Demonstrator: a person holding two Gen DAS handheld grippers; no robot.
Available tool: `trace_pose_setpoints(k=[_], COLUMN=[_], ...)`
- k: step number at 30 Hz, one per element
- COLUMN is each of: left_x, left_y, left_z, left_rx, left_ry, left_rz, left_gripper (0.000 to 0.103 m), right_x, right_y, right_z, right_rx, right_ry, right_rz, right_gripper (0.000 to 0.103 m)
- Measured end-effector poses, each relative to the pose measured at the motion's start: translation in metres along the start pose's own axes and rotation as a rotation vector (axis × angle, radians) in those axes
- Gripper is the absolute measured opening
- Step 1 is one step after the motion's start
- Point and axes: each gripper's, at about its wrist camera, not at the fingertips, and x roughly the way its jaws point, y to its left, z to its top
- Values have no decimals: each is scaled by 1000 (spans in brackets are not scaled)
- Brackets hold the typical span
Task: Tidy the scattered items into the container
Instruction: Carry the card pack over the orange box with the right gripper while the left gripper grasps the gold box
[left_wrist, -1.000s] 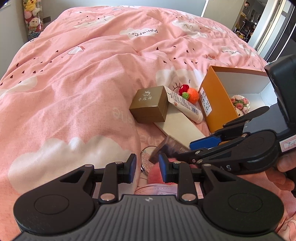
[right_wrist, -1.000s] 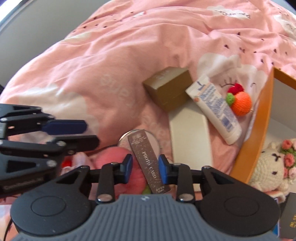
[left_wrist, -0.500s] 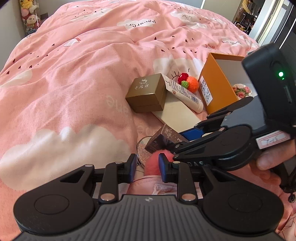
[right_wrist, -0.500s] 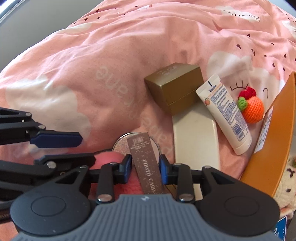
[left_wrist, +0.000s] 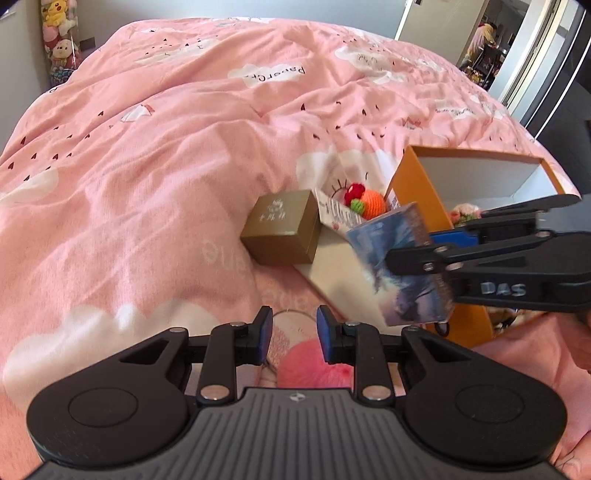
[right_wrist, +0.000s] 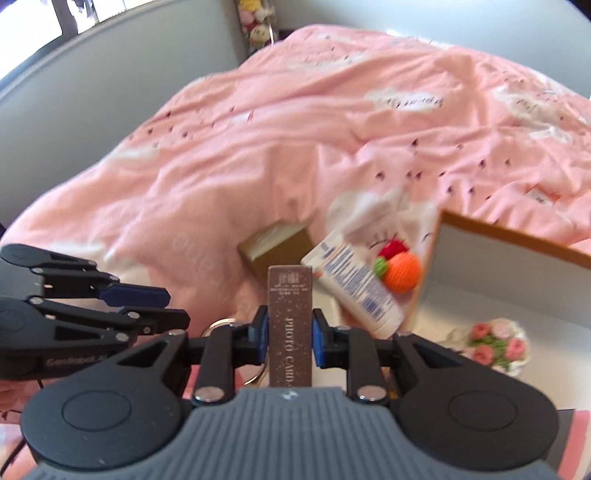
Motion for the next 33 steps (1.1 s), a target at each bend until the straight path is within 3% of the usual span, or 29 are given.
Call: trace_pose_setpoints(k=[3, 5, 7, 14, 21, 27, 33], left_x=[2, 5, 9, 44, 84, 105, 123], left_y=[1, -2, -7, -1, 18, 23, 19], left_z=[11, 18, 23, 43, 57, 62, 64], left_rx=[-17, 15, 62, 98, 36, 38, 42], left_ry=[-11, -20, -40, -44, 55, 81, 104], left_rz=[-8, 9, 23, 24, -3, 1, -18], left_gripper=[32, 40, 60, 66, 68, 79, 82], right_x=[-24, -37, -52, -80, -88, -96, -105], right_y=[-16, -26, -37, -83, -116, -140, -153], right_z=[8, 12, 13, -3, -31, -49, -61], right_rx=[46, 75, 94, 150, 201, 240, 286], right_ry=[-45, -69, -91, -102, -100, -100, -119], right_rz=[11, 15, 2, -100, -161, -199, -206], right_gripper=[25, 25, 25, 25, 25, 25, 25])
